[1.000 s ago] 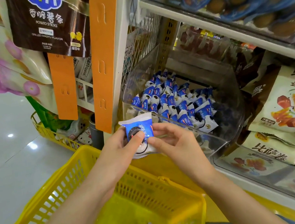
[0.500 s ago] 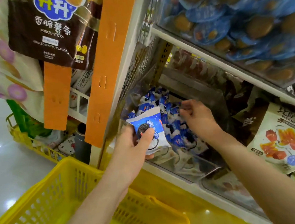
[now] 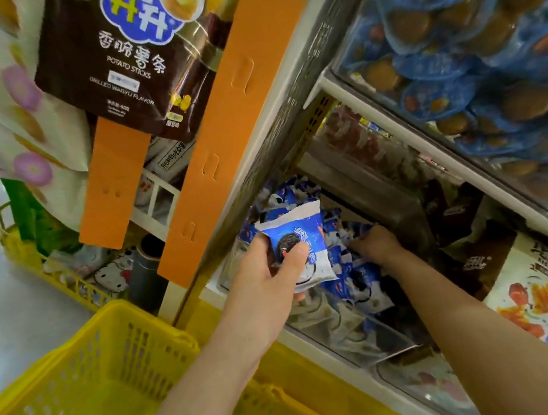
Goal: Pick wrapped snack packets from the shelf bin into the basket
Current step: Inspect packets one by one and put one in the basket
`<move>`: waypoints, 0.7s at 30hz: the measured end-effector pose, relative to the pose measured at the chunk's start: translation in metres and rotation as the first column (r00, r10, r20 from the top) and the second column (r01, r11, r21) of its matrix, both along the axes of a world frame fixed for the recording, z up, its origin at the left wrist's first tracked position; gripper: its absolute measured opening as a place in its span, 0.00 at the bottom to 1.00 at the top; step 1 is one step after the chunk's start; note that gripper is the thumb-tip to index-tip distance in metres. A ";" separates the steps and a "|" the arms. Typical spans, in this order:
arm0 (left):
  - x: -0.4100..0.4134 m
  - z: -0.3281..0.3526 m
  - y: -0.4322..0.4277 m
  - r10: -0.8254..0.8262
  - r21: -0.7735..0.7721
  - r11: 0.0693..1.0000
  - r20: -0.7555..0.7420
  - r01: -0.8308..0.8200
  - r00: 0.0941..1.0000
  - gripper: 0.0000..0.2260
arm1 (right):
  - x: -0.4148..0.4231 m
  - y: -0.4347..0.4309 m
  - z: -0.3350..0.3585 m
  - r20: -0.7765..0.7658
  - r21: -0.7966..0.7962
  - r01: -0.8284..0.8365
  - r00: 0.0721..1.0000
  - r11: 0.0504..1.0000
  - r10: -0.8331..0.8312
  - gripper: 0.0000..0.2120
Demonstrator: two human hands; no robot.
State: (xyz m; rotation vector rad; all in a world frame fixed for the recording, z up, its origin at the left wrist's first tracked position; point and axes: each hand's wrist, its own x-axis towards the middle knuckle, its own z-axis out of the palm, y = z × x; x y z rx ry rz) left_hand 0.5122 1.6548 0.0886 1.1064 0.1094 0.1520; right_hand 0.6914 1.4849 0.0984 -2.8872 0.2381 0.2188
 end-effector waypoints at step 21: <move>-0.006 0.003 -0.001 -0.008 -0.476 0.879 -0.102 -0.041 0.995 0.11 | -0.106 0.030 0.063 0.276 0.751 -0.242 0.960 0.614 0.041 0.04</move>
